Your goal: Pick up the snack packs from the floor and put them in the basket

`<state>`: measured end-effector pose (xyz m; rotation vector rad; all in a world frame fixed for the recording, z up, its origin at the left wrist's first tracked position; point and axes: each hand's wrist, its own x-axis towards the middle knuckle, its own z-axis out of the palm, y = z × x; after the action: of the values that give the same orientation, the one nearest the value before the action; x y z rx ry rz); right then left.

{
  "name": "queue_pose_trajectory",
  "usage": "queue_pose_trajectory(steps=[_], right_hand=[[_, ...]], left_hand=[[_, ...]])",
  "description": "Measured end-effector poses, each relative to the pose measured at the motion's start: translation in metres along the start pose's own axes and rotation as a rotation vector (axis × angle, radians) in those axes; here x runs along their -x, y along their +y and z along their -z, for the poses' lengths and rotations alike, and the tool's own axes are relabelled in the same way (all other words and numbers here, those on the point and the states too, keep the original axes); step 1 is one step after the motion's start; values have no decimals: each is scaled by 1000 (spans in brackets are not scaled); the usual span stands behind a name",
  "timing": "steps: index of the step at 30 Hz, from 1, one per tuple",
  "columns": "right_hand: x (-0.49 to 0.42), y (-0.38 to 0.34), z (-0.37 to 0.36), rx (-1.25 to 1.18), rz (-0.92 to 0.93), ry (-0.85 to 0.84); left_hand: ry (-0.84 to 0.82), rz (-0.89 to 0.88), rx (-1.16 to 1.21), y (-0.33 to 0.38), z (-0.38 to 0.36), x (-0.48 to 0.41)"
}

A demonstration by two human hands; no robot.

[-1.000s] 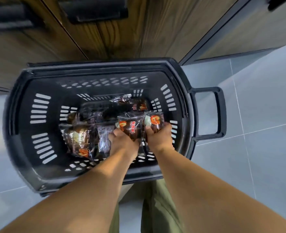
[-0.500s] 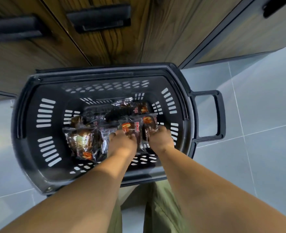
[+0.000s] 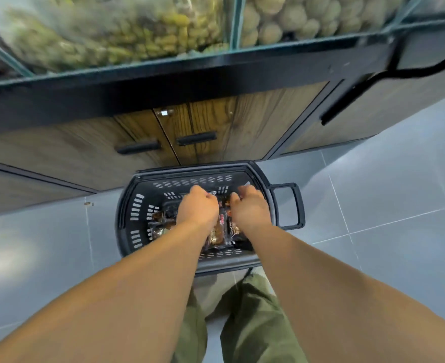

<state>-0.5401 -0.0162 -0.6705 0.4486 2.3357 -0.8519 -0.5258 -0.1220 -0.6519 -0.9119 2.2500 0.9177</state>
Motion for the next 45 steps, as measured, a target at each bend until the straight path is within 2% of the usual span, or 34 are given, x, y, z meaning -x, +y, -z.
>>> queue_pose_trajectory(steps=[4, 11, 18, 23, 33, 45], right_hand=[[60, -27, 38, -60, 74, 22], [145, -41, 78, -73, 219, 22], [178, -42, 109, -23, 346, -43], [199, -49, 100, 112, 469, -123], [292, -98, 7, 399, 751, -288], [465, -161, -203, 500, 990, -504]], left_hand=[[31, -22, 24, 10, 52, 55], [113, -57, 64, -24, 102, 139], [264, 20, 302, -37, 97, 203], [394, 178, 400, -51, 101, 238], [639, 368, 531, -176, 148, 307], [828, 571, 645, -414, 221, 400]])
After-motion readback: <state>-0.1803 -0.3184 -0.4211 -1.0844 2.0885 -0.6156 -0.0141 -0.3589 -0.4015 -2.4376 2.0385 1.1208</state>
